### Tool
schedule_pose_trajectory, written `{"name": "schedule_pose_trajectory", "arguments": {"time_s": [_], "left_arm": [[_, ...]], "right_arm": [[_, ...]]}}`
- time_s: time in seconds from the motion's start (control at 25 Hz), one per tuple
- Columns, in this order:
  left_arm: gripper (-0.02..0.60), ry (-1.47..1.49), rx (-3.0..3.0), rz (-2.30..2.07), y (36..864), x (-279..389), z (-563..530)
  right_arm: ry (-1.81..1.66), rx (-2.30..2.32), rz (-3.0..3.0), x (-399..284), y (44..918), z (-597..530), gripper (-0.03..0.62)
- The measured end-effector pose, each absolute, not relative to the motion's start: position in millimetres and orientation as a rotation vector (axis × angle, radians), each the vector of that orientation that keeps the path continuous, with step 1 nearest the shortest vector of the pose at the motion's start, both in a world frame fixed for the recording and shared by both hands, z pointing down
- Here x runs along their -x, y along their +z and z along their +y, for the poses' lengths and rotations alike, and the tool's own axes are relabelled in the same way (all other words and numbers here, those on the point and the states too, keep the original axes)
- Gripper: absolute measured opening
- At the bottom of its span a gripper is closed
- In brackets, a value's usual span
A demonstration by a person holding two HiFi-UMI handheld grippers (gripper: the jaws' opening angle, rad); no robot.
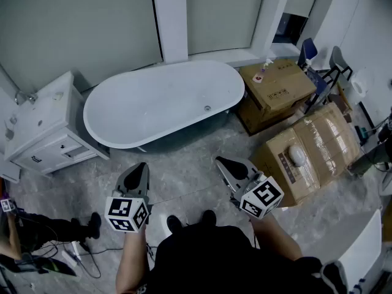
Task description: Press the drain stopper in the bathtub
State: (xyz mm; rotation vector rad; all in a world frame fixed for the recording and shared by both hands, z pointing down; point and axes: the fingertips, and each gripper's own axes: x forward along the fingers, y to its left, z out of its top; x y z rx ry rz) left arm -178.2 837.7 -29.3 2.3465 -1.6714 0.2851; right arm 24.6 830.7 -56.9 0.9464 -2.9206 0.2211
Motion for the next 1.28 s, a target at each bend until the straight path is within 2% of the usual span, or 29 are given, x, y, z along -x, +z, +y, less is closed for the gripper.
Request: {"name": "schedule_pose_trajectory", "arguments": {"time_s": [0.88, 1.28], "left_arm": [[0.014, 0.294, -2.312, -1.682, -24.3, 107.0, 850.6], [0.015, 0.319, -2.307, -1.684, -22.7, 121.2, 814.8]], "right_arm": [[0.304, -0.935, -2.932, -108.5, -57.7, 827.0, 0.014], [0.389, -0.987, -2.894, -115.8, -43.6, 803.9, 0.014]]}}
